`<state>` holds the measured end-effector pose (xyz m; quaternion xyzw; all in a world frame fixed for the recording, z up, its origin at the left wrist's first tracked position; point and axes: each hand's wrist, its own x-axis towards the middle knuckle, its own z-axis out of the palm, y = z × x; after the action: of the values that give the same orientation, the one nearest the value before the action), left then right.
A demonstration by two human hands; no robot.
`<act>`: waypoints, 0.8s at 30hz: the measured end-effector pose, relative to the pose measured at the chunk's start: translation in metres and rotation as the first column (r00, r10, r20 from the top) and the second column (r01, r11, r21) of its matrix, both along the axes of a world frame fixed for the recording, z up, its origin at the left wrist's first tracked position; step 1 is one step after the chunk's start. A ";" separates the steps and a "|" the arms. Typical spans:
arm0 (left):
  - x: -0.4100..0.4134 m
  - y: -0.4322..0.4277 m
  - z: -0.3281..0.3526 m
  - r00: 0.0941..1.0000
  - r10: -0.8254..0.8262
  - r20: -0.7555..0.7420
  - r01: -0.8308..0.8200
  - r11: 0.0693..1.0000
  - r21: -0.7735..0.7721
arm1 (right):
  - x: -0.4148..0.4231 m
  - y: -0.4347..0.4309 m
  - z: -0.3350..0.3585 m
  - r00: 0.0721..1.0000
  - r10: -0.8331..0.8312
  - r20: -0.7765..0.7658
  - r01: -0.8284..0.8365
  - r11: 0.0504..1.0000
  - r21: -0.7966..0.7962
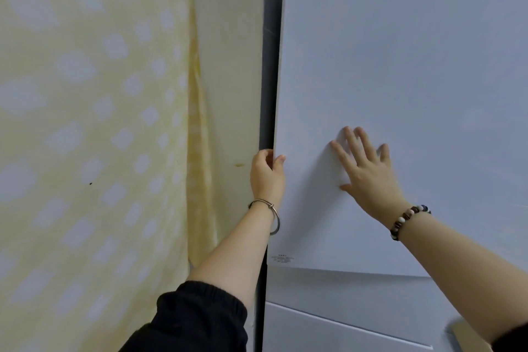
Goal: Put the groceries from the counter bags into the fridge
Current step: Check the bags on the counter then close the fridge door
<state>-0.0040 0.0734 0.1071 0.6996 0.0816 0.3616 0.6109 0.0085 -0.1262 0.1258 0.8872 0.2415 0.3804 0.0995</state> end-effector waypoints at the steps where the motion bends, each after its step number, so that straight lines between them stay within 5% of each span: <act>1: 0.007 0.000 -0.001 1.000 0.004 -0.017 -0.004 1.000 -0.003 | 0.005 -0.002 0.000 1.000 -0.016 -0.009 0.016 1.000 -0.021; 24: 0.094 -0.031 -0.030 0.965 0.249 -0.081 -0.254 0.966 -0.057 | 0.077 0.012 -0.021 0.982 -0.142 0.129 0.152 0.985 -0.077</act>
<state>0.0903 0.0423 0.0768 0.6756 0.2039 0.4074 0.5797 0.0857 -0.1144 0.1044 0.8724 0.1849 0.4149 0.1804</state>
